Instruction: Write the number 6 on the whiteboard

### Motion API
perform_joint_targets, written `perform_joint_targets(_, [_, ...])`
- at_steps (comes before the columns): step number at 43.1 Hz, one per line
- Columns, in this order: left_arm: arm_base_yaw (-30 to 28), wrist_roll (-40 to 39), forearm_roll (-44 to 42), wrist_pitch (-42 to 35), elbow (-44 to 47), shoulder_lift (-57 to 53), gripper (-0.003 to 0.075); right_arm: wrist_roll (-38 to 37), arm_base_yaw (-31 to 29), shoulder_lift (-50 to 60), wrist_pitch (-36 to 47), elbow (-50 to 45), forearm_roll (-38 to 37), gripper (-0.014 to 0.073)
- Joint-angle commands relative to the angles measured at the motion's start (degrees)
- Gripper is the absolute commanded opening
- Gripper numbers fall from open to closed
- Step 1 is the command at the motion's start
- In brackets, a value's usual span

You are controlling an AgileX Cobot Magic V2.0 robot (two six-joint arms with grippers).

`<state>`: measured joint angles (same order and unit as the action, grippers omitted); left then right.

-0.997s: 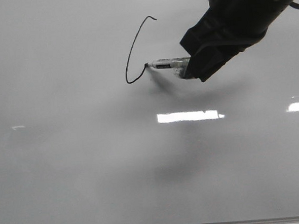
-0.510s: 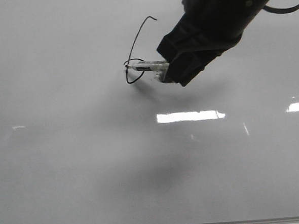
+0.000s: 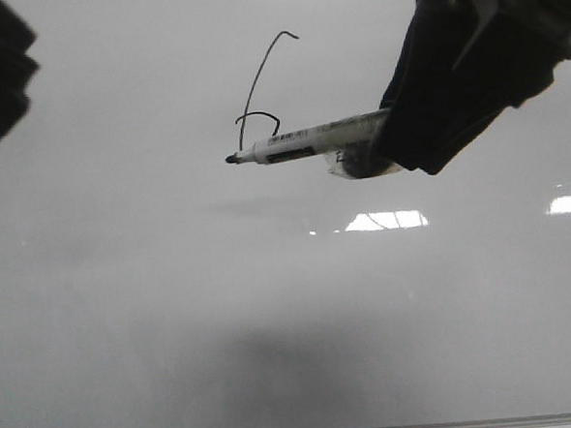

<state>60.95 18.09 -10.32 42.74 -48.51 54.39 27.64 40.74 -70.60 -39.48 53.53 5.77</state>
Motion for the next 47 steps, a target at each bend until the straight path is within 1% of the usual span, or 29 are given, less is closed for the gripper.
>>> perform_joint_targets(1, [0.37, 0.59, -3.18, -1.89, -5.35, 3.26, 0.0559, 0.66, 1.74, 2.06, 2.08, 1.53, -0.39, -0.0060])
perform_joint_targets(3, [0.37, 0.59, -4.46, -2.11, -6.43, 4.81, 0.0569, 0.66, 2.91, 2.79, 2.19, 1.53, -0.39, -0.0060])
perform_joint_targets(7, [0.37, 0.84, -6.07, -2.88, -7.06, 7.20, 0.0552, 0.66, 4.74, 4.83, 2.73, 1.53, -0.39, -0.0060])
perform_joint_targets(11, [0.37, 2.33, -5.68, -4.21, -7.09, 8.95, 0.0512, 0.66, 6.10, 6.78, 2.90, 1.53, -0.33, -0.0060])
perform_joint_targets(18, [0.37, 2.33, -5.68, -8.38, -7.19, 10.50, 0.0461, 0.66, 8.42, 8.95, 2.80, 1.53, -0.33, -0.0060])
perform_joint_targets(24, [0.61, 2.55, -5.68, -9.82, -7.32, 11.61, 0.0457, 0.66, 11.33, 9.07, 2.69, 1.53, -0.39, -0.0060])
perform_joint_targets(28, [2.16, 3.69, -5.68, -9.82, -7.31, 12.04, 0.0456, 0.66, 12.53, 9.07, 2.81, 1.53, -0.60, -0.0060])
perform_joint_targets(30, [3.05, 3.64, -5.80, -9.82, -7.31, 12.04, 0.0442, 0.66, 12.82, 9.07, 2.85, 1.53, -0.71, -0.0060])
perform_joint_targets(35, [4.49, 3.74, -6.17, -9.33, -7.31, 12.04, 0.0373, 0.66, 12.85, 9.07, 2.74, 1.53, -0.71, -0.0060])
perform_joint_targets(45, [4.49, 3.74, -6.17, -6.32, -7.31, 12.04, 0.0207, 0.66, 12.85, 9.07, 1.50, 1.53, -1.41, -0.0060])
perform_joint_targets(47, [4.49, 3.74, -6.17, -5.69, -7.31, 12.04, 0.0189, 0.66, 12.85, 9.07, 1.33, 1.53, -1.68, -0.0060])
